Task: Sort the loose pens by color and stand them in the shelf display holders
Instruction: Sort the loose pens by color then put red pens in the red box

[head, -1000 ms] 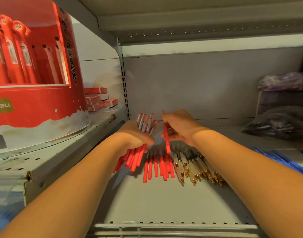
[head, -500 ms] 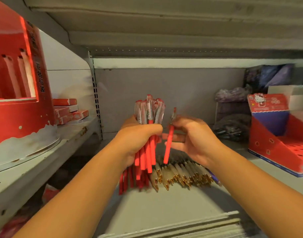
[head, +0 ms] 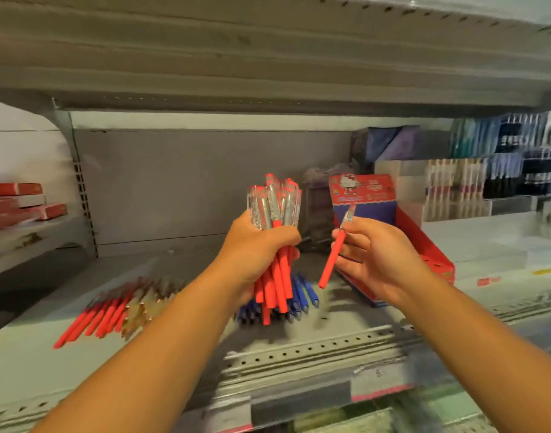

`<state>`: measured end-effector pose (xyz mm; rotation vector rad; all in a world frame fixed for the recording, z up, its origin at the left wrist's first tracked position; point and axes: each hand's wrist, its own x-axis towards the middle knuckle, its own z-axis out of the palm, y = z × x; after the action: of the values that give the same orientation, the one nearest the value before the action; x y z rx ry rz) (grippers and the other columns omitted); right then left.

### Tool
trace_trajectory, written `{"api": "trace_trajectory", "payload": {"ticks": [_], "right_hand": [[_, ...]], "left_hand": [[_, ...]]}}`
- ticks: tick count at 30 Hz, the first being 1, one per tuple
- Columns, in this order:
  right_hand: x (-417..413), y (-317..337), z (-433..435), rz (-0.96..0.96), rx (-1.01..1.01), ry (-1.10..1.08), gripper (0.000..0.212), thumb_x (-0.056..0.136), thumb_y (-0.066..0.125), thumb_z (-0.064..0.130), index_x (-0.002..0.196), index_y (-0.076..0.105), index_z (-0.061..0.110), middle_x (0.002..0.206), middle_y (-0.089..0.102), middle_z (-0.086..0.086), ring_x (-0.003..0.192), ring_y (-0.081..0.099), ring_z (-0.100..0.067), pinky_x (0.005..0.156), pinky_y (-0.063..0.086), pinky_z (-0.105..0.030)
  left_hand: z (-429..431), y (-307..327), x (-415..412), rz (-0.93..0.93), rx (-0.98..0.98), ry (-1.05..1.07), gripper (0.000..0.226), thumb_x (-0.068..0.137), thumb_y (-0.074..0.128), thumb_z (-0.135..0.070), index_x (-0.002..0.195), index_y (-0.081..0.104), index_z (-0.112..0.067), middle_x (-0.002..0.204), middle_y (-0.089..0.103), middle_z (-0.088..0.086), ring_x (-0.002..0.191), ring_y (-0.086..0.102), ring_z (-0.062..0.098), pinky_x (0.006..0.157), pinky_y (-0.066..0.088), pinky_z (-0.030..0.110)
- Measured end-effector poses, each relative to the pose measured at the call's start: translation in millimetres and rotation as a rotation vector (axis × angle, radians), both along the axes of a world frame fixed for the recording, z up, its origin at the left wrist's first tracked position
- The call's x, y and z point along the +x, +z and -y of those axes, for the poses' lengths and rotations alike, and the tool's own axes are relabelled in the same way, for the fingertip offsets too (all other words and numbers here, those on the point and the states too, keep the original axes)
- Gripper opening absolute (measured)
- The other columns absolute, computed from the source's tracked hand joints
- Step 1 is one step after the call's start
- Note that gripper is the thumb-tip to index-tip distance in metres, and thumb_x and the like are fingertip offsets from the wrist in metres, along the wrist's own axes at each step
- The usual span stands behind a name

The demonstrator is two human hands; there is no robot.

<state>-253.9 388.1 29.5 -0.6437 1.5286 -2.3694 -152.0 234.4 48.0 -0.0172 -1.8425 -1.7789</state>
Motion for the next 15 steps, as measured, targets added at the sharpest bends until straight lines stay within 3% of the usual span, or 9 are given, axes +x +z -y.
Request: {"api": "trace_trajectory", "payload": {"ticks": [4,6,9,12,15], "right_hand": [[-33.8,-1.6,-53.9,-0.046,-0.008,-0.015,0.009,0.091,0.061,0.009,0.094,0.064,0.016,0.074,0.071,-0.007,0.056,0.065,-0.013,0.049,0.053,-0.028],[-50.3,-2.4,-71.8,-0.046,-0.033,-0.030,0.018,0.090,0.064,0.007,0.105,0.061,0.016,0.076,0.072,-0.010,0.057,0.067,-0.015,0.048,0.052,-0.028],[-74.0,0.5,-86.5,-0.096,-0.020,-0.044,0.034,0.090,0.064,0.004,0.119,0.055,0.019,0.082,0.072,-0.012,0.063,0.070,-0.022,0.052,0.054,-0.030],[-91.5,9.2,-90.7,-0.216,0.014,-0.039,0.037,0.090,0.062,0.003,0.120,0.054,0.022,0.085,0.071,-0.012,0.067,0.071,-0.024,0.056,0.056,-0.034],[-107.3,20.2,-86.7,-0.336,0.031,-0.064,0.040,0.090,0.062,-0.001,0.113,0.051,0.029,0.078,0.072,-0.010,0.067,0.073,-0.025,0.053,0.057,-0.033]], "left_hand": [[-60.4,-1.5,-28.1,-0.051,-0.041,0.029,0.025,0.067,0.070,0.003,0.067,0.063,-0.022,0.056,0.056,0.000,0.051,0.057,0.017,0.047,0.049,0.023],[-80.1,-2.0,-41.4,-0.065,-0.067,0.045,0.034,0.067,0.070,0.002,0.059,0.067,-0.031,0.053,0.058,-0.003,0.051,0.060,0.016,0.046,0.049,0.024],[-97.7,-0.2,-56.9,-0.064,-0.086,0.095,0.027,0.058,0.067,-0.009,0.058,0.067,-0.036,0.052,0.059,-0.003,0.051,0.062,0.017,0.048,0.051,0.026],[-98.5,3.4,-72.2,-0.059,-0.082,0.135,0.023,0.058,0.067,-0.010,0.058,0.068,-0.033,0.053,0.061,0.000,0.052,0.063,0.019,0.047,0.051,0.026],[-92.6,7.4,-90.1,-0.051,-0.033,0.174,0.021,0.071,0.071,-0.001,0.069,0.065,-0.021,0.053,0.063,0.004,0.051,0.064,0.019,0.046,0.050,0.026]]}}
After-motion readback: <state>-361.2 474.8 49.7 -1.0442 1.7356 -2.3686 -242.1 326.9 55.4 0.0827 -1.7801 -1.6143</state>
